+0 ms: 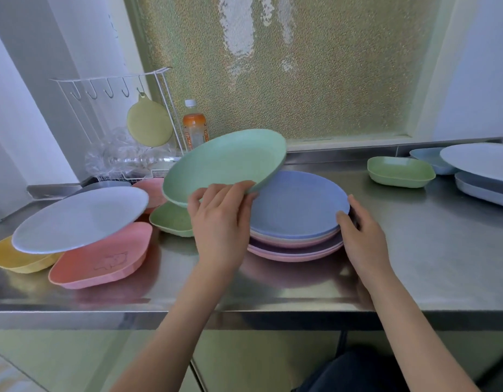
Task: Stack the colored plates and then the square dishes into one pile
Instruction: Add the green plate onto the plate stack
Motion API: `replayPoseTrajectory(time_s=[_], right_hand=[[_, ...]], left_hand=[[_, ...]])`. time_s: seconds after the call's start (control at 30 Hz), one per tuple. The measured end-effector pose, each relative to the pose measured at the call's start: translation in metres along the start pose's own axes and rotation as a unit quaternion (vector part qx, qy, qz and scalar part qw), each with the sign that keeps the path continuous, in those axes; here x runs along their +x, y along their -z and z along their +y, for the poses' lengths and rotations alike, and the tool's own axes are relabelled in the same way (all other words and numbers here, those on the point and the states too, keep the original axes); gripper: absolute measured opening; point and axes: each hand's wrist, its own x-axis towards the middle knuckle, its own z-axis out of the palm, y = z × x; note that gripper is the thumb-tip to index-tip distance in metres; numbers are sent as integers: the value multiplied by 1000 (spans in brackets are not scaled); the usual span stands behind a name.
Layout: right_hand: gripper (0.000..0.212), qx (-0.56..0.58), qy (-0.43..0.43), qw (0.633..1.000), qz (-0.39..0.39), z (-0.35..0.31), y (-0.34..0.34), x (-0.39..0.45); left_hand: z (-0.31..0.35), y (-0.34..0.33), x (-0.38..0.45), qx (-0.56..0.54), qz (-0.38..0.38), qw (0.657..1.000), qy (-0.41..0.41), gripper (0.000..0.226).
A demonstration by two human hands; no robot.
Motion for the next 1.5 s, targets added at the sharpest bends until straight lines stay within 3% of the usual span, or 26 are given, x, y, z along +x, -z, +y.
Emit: replayPoseTrajectory(time_s=[0.17, 0.33, 0.7, 0.8, 0.93, 1.03, 1.1, 1.17, 1.5], right_hand=[[50, 14, 4, 1000, -1, -1, 0, -1], [49, 14, 21, 1000, -2, -3, 1, -2], [45, 33, 14, 999, 20, -2, 0, 0], [47, 32, 28, 999, 9, -4, 1, -2], [46, 30, 25, 999, -1, -3, 1, -2], [46, 20, 22, 1000, 0, -3, 0, -2], [46, 15, 22, 1000, 1, -3, 0, -2], [45, 17, 19, 1000, 3, -3, 0, -1], [50, 16, 16, 999, -24, -5, 1, -2]], left_hand=[[16, -18, -5, -55, -48, 996, -49, 18], [14, -30, -16, -103, -151, 979, -90, 20], [17, -32, -29, -161, -262, 949, -69, 32], [15, -28, -27, -192, -241, 951, -16, 33], [-6, -32, -13, -171, -175, 960, 135, 43], [-21, -41, 0, -198, -217, 903, 314, 47], [-27, -46, 1, -238, -230, 862, 384, 48], [-32, -49, -3, -278, -216, 846, 400, 48], [-34, -52, -7, -340, -170, 831, 406, 42]])
